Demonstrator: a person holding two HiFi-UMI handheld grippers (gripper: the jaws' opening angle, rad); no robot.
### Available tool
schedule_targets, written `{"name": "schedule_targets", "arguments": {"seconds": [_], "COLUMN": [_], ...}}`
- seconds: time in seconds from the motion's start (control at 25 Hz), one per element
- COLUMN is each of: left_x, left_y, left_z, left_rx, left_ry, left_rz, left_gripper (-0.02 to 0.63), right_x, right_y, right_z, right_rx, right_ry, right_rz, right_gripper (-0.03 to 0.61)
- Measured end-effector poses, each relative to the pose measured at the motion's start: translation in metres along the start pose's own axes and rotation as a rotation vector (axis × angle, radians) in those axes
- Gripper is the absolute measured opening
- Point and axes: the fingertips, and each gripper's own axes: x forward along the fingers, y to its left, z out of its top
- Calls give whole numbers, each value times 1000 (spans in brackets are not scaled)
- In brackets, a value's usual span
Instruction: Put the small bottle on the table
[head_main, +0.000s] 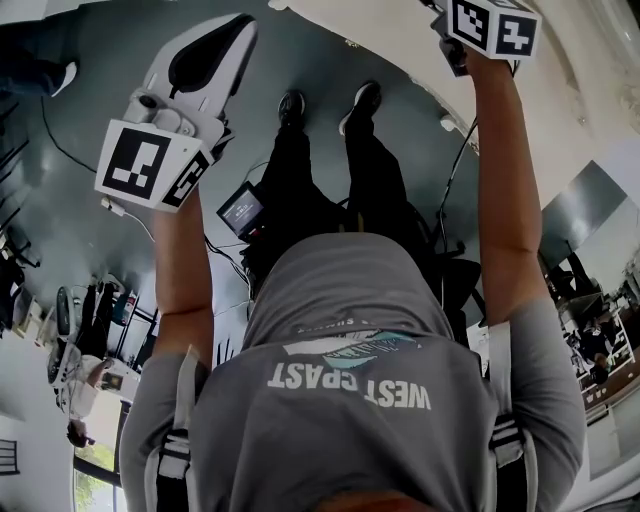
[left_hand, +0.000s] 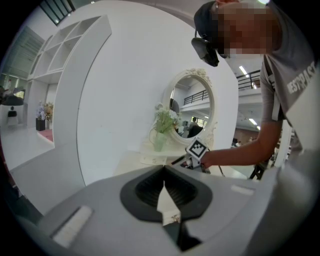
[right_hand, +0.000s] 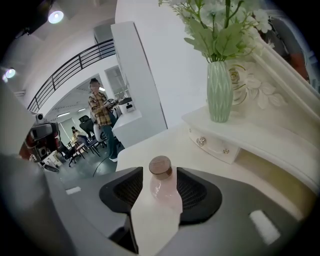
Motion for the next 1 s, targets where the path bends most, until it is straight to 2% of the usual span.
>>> {"name": "schedule_targets", "arguments": {"seconds": [0.2,0.44,0.52,0.72,1.0], "left_x": [-9,-27,-33,-49,-55], "left_y": [-4,-12,-14,-20,-32], "left_z": [10,27,34,56,81], "left_rx": [15,24,33,53,66], "left_ry": [-7,-13,-16,-32,-51], "left_rz": [-4,-9,-11,-14,-34], "left_gripper": [3,3,3,3,3], "right_x": [-19,-63,-81,-131,-194], "right_y": [0,8,15,39,71], "right_z": [5,9,11,16,27], "right_rx": [19,85,95,67,12], "right_ry": [-17,-82,-107,-155,-197], "right_rz": [-41,-101,-108,-106,-69], "right_gripper": [225,201,164,5,0]}}
